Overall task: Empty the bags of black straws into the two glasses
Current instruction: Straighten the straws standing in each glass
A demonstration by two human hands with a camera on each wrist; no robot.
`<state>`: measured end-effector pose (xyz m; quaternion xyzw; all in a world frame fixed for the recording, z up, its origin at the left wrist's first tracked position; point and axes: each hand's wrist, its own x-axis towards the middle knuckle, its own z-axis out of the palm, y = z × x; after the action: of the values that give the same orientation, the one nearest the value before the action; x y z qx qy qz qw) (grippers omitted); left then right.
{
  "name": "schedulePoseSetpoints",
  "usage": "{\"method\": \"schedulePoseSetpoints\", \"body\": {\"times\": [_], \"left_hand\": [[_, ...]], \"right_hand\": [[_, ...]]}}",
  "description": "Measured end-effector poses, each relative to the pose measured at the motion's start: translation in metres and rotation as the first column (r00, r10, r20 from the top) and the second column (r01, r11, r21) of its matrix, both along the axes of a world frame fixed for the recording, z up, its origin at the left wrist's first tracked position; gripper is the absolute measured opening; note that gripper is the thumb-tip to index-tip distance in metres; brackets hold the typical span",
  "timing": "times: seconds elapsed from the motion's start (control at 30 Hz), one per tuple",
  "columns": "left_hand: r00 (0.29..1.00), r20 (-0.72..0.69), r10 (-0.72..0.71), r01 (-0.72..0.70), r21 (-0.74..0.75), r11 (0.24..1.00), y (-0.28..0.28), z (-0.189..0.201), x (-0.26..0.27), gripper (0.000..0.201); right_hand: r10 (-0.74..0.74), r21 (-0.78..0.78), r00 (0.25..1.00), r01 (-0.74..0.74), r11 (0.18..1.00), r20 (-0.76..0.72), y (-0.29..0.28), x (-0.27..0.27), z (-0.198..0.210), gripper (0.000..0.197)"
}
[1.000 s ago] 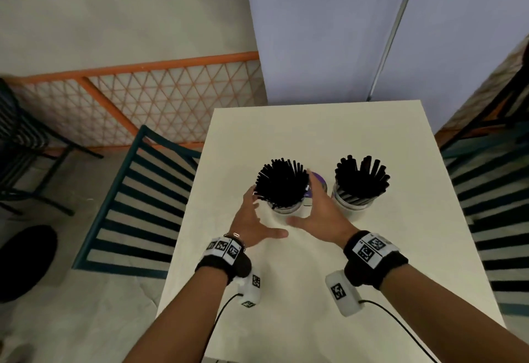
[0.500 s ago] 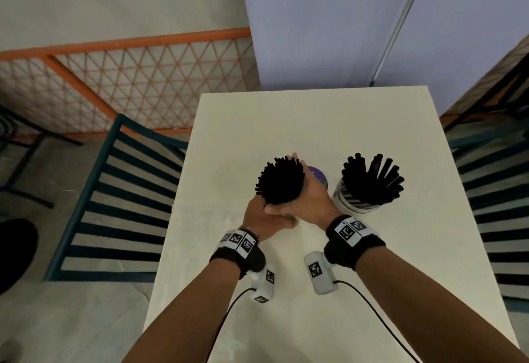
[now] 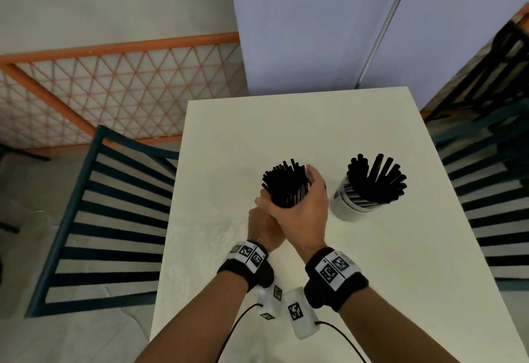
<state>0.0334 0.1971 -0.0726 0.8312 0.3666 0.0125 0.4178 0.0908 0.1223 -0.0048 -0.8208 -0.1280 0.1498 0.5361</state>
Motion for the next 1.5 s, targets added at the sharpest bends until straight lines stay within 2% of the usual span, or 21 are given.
{"method": "schedulePoseSetpoints", "body": {"times": [0.07, 0.17, 0.27, 0.37, 0.43, 0.5, 0.63, 0.7, 0.8, 0.93, 1.07, 1.17, 1.27, 1.33, 1.43, 1.5], "left_hand": [[0.997, 0.056, 0.048, -0.043, -0.096, 0.994, 0.004, 0.000, -0.003, 0.074], [0.998, 0.056, 0.002, 0.007, -0.169, 0.986, 0.012, -0.003, -0.006, 0.090], [1.000, 0.016, -0.027, 0.029, -0.199, 0.980, 0.018, -0.005, -0.004, 0.085], [0.999, 0.016, -0.034, 0.037, -0.229, 0.973, 0.018, -0.005, -0.004, 0.080], [0.999, 0.046, -0.020, 0.032, -0.260, 0.965, 0.018, -0.010, -0.004, 0.084], [0.997, 0.075, -0.019, 0.038, -0.255, 0.966, 0.018, -0.012, -0.004, 0.092], [0.995, 0.095, -0.036, 0.057, -0.225, 0.973, 0.016, -0.015, -0.004, 0.097], [0.993, 0.115, -0.038, 0.064, -0.226, 0.972, 0.013, -0.018, -0.005, 0.098], [0.987, 0.154, -0.039, 0.074, -0.226, 0.971, 0.011, -0.016, -0.007, 0.100], [0.983, 0.178, -0.043, 0.086, -0.242, 0.966, 0.010, -0.014, -0.006, 0.101], [0.983, 0.176, -0.053, 0.096, -0.251, 0.963, 0.011, -0.019, -0.007, 0.103], [0.983, 0.180, -0.045, 0.091, -0.256, 0.962, 0.009, -0.014, -0.008, 0.109], [0.987, 0.158, -0.004, 0.047, -0.269, 0.962, 0.010, -0.013, -0.008, 0.109], [0.989, 0.146, -0.029, 0.072, -0.297, 0.952, 0.010, -0.009, -0.005, 0.113], [0.994, 0.104, -0.045, 0.074, -0.292, 0.954, 0.009, -0.005, -0.002, 0.111], [0.996, 0.076, -0.045, 0.064, -0.263, 0.963, 0.008, 0.001, -0.001, 0.101]], "right_hand": [[0.165, 0.036, 0.985, -0.163, 0.986, -0.060, -0.018, 0.011, 0.000, 0.139], [0.390, 0.030, 0.919, -0.389, 0.921, -0.059, -0.044, 0.038, -0.004, 0.149], [0.445, -0.001, 0.894, -0.445, 0.895, -0.058, -0.050, 0.058, -0.010, 0.152], [0.473, 0.016, 0.872, -0.475, 0.880, -0.128, -0.034, 0.063, -0.011, 0.149], [0.458, 0.025, 0.876, -0.460, 0.888, -0.153, -0.021, 0.060, -0.013, 0.136], [0.397, 0.023, 0.911, -0.397, 0.917, -0.114, -0.010, 0.052, -0.015, 0.114], [0.142, 0.050, 0.989, -0.141, 0.989, -0.028, -0.002, 0.032, -0.017, 0.054], [0.012, 0.101, 0.999, -0.008, 0.995, -0.038, 0.000, 0.026, -0.018, 0.046], [-0.143, 0.132, 0.988, 0.150, 0.980, -0.066, 0.002, 0.018, -0.022, 0.051], [-0.179, 0.057, 0.983, 0.181, 0.982, -0.029, 0.003, 0.008, -0.027, 0.076], [-0.095, 0.031, 0.993, 0.093, 0.995, 0.067, -0.003, 0.010, -0.020, 0.111], [0.031, -0.036, 0.965, -0.023, 0.999, 0.261, -0.002, 0.020, -0.009, 0.114], [0.197, -0.133, 0.882, -0.154, 0.979, 0.428, 0.007, 0.033, -0.002, 0.100], [0.252, -0.218, 0.830, -0.161, 0.962, 0.497, 0.013, 0.036, -0.001, 0.080], [0.170, -0.222, 0.764, -0.036, 0.974, 0.622, 0.024, 0.031, -0.007, 0.043], [0.078, -0.196, 0.753, 0.069, 0.978, 0.653, 0.030, 0.024, -0.011, 0.027]]}}
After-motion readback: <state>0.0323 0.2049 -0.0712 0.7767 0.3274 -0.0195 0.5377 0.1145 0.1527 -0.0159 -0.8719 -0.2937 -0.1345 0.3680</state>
